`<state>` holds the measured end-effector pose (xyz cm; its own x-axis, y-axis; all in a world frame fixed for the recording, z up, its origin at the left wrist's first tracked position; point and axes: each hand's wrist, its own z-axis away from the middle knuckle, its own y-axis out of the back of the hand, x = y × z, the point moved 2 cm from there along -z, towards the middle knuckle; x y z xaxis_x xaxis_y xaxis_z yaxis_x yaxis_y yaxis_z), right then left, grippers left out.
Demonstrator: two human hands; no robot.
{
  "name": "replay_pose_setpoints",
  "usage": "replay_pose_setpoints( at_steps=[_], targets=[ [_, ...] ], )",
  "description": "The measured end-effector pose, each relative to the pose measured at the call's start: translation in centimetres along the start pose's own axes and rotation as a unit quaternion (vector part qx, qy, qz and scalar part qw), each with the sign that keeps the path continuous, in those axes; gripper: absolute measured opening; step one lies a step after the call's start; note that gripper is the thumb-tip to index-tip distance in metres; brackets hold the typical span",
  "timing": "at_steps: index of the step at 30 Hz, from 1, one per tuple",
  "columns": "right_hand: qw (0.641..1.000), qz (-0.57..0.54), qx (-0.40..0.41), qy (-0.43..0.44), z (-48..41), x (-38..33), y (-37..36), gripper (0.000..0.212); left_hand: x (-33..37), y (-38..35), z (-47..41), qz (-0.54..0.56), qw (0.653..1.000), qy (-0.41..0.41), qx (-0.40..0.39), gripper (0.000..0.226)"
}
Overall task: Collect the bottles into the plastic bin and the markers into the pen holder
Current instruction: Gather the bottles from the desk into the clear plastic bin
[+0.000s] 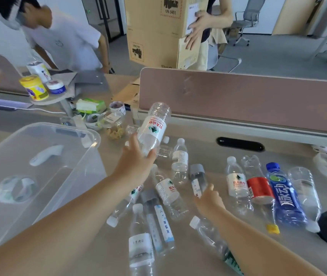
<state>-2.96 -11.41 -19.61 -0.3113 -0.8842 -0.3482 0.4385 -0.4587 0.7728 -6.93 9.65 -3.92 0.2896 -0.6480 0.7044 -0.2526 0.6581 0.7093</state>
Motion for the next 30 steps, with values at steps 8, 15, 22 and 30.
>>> replay_pose_setpoints(
  at_steps=[8,15,22,30],
  targets=[
    [0.972,-0.133,0.193,-0.021,4.7,-6.2,4.4,0.062,-3.1,10.4,-1.9,0.017,1.0,0.001,0.0,0.062],
    [0.937,-0.261,0.207,0.106,14.2,-23.7,5.6,0.056,-7.9,20.5,-2.3,0.041,0.998,0.014,0.055,0.061],
    [0.902,-0.286,0.166,0.278,23.7,-34.9,-2.6,0.063,-19.0,23.4,-0.5,0.027,0.993,0.11,0.026,0.066],
    [0.953,-0.035,0.123,0.275,22.7,-32.3,-9.9,0.072,-27.9,20.4,0.1,-0.007,0.974,0.219,-0.052,0.072]
  ],
)
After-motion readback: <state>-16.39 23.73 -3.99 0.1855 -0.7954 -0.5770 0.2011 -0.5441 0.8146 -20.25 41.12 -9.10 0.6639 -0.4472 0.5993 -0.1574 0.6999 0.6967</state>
